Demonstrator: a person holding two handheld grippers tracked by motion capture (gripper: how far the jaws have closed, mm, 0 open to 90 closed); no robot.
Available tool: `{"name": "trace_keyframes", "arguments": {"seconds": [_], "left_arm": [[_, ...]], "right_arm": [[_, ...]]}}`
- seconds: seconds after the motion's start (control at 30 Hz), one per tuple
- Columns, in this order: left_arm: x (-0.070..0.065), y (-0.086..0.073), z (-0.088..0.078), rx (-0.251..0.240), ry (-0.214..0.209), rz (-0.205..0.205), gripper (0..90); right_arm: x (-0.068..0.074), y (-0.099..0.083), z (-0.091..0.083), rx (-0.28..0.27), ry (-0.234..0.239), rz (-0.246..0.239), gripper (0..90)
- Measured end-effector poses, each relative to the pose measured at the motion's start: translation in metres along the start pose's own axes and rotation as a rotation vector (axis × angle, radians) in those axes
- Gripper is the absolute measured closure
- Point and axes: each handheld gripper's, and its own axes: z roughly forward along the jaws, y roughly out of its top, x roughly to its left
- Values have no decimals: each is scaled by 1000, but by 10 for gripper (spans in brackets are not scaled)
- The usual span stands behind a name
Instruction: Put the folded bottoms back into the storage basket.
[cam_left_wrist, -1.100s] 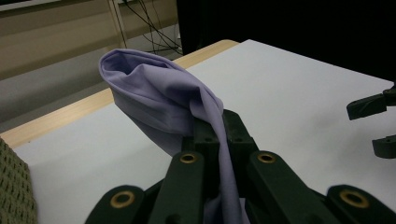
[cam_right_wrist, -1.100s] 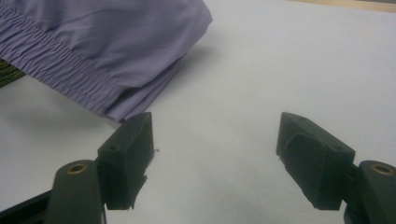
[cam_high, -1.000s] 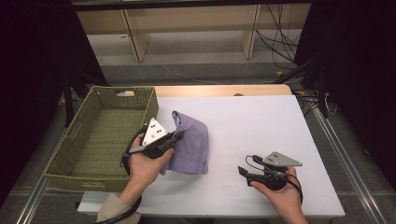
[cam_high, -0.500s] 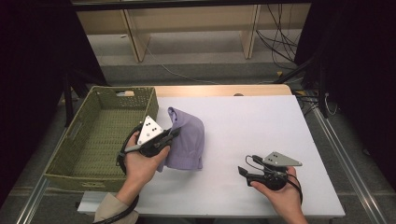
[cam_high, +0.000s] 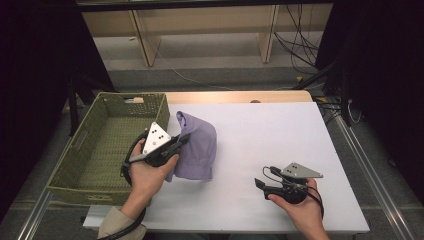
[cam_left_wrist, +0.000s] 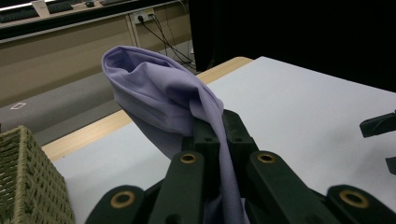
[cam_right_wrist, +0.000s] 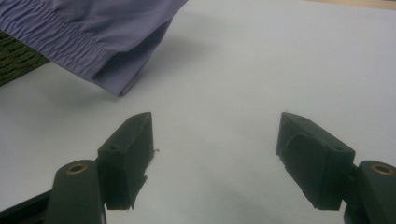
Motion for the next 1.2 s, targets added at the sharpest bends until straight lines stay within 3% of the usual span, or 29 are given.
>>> {"name": "trace_keyframes", "arguments": {"seconds": [1.2], "left_arm": [[13,12,-17,-46,50,15,863]], "right_arm": [[0,0,0,3,-2,-3,283]]}}
